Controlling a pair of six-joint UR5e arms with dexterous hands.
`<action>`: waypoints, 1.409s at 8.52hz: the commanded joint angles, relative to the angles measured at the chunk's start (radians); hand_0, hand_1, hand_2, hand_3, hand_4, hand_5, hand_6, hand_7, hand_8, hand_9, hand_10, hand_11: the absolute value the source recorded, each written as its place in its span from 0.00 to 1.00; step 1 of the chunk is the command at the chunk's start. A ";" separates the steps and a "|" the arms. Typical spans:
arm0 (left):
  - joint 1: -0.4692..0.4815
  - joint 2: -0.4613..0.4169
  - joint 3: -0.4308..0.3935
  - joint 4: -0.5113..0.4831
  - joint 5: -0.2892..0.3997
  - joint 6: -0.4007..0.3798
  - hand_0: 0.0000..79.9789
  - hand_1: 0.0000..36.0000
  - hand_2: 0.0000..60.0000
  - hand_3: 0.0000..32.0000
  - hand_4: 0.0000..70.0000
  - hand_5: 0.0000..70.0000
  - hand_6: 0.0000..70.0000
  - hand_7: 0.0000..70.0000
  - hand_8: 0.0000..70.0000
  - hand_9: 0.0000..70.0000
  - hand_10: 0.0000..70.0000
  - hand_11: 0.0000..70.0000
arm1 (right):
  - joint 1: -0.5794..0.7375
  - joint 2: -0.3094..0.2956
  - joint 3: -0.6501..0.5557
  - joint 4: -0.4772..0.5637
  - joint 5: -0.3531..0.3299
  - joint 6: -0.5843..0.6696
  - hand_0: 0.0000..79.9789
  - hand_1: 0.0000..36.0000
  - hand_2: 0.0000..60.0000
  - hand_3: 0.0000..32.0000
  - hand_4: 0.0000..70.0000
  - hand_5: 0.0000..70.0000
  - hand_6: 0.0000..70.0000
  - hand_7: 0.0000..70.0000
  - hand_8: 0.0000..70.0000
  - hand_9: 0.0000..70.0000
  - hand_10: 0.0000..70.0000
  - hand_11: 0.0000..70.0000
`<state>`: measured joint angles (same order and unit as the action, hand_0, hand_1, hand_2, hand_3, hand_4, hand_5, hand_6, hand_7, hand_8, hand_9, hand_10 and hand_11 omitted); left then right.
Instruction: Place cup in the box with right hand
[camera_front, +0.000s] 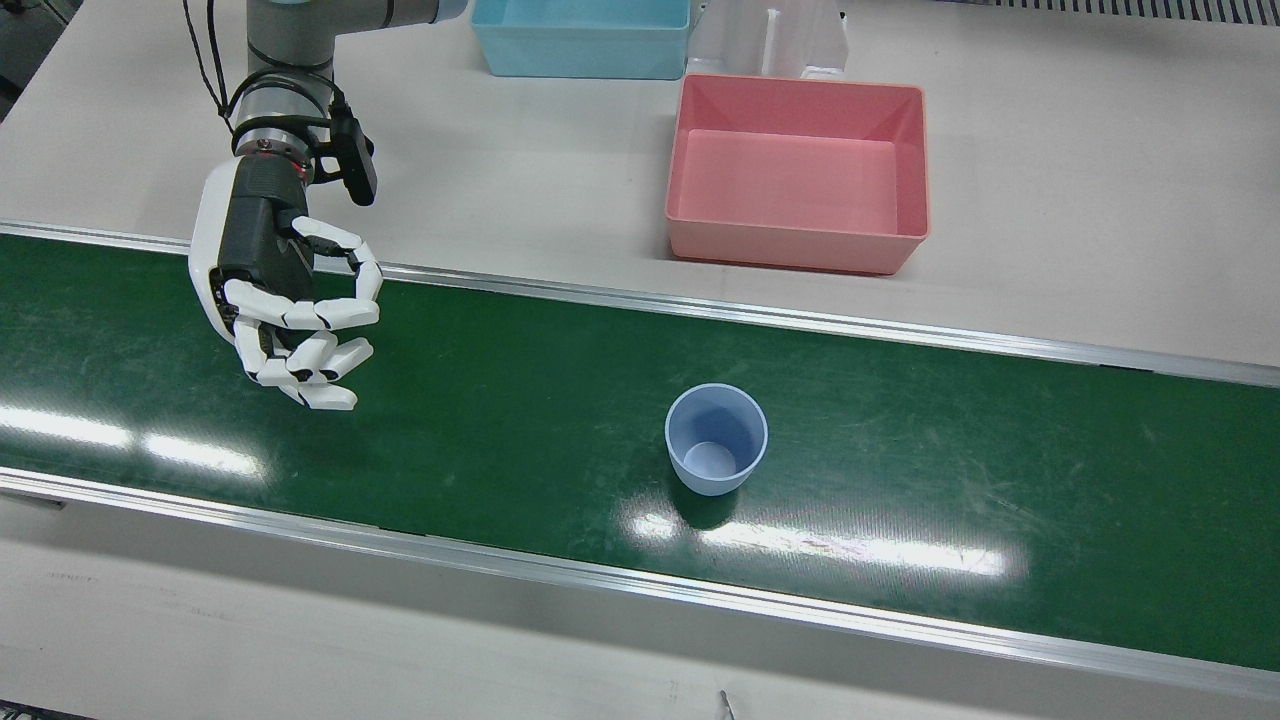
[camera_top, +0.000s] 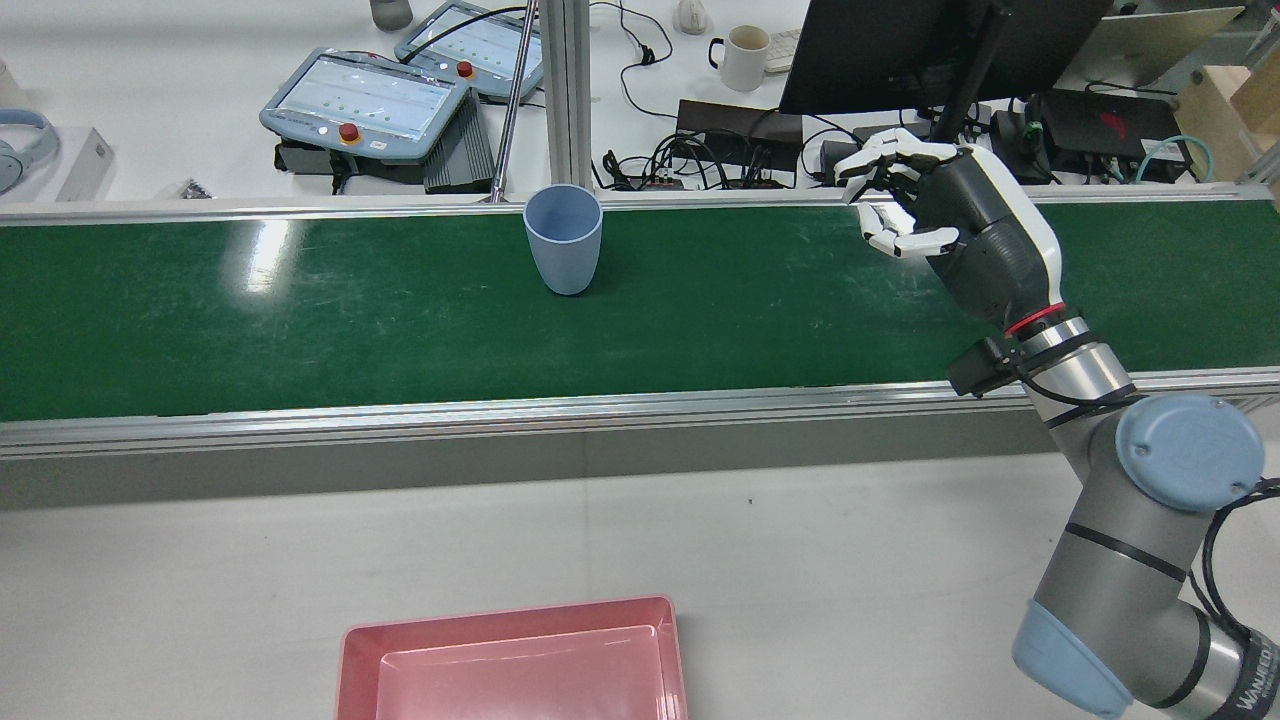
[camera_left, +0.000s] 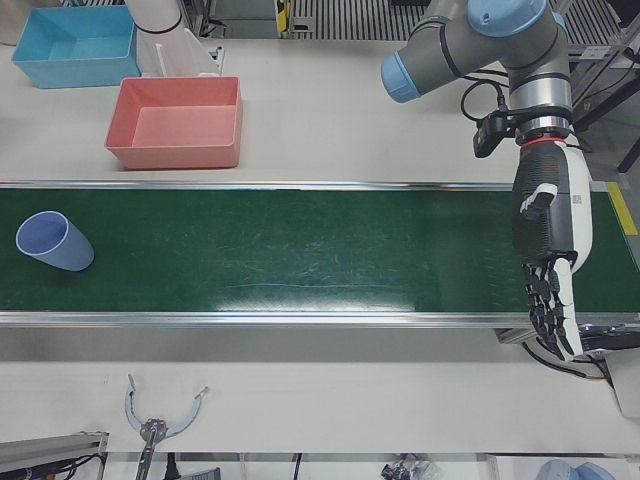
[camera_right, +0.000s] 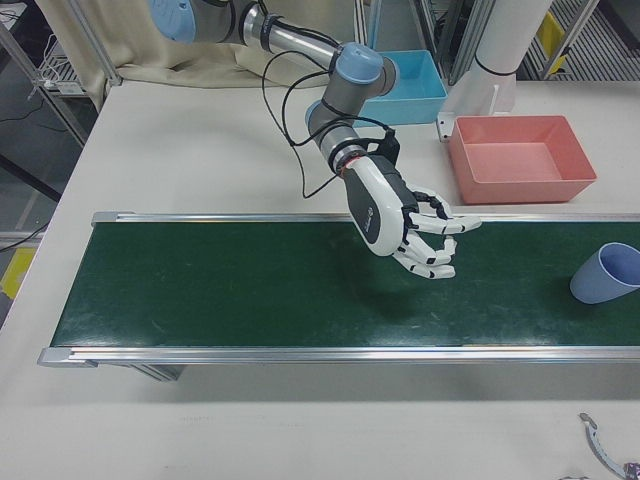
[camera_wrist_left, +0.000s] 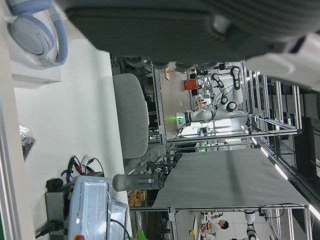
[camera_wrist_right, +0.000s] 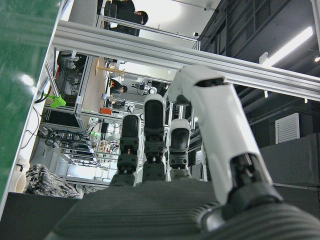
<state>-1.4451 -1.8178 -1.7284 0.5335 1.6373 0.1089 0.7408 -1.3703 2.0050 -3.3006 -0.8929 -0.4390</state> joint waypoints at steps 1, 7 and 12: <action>0.000 0.000 0.001 -0.003 -0.001 0.000 0.00 0.00 0.00 0.00 0.00 0.00 0.00 0.00 0.00 0.00 0.00 0.00 | 0.026 0.092 -0.032 -0.180 0.063 -0.006 1.00 1.00 0.64 0.00 0.70 0.26 0.32 1.00 0.56 0.72 0.25 0.41; 0.000 0.000 -0.003 0.002 -0.001 0.000 0.00 0.00 0.00 0.00 0.00 0.00 0.00 0.00 0.00 0.00 0.00 0.00 | 0.028 0.284 -0.233 -0.214 0.049 0.048 0.94 0.57 0.00 0.00 0.97 0.14 0.29 1.00 0.50 0.71 0.21 0.32; 0.000 0.000 0.000 -0.001 -0.001 0.000 0.00 0.00 0.00 0.00 0.00 0.00 0.00 0.00 0.00 0.00 0.00 0.00 | 0.046 0.164 -0.106 -0.303 0.051 0.258 1.00 0.84 0.00 0.07 0.68 0.19 0.28 1.00 0.50 0.70 0.25 0.39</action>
<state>-1.4455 -1.8177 -1.7314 0.5329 1.6368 0.1094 0.7615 -1.1266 1.8360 -3.5978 -0.8409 -0.2688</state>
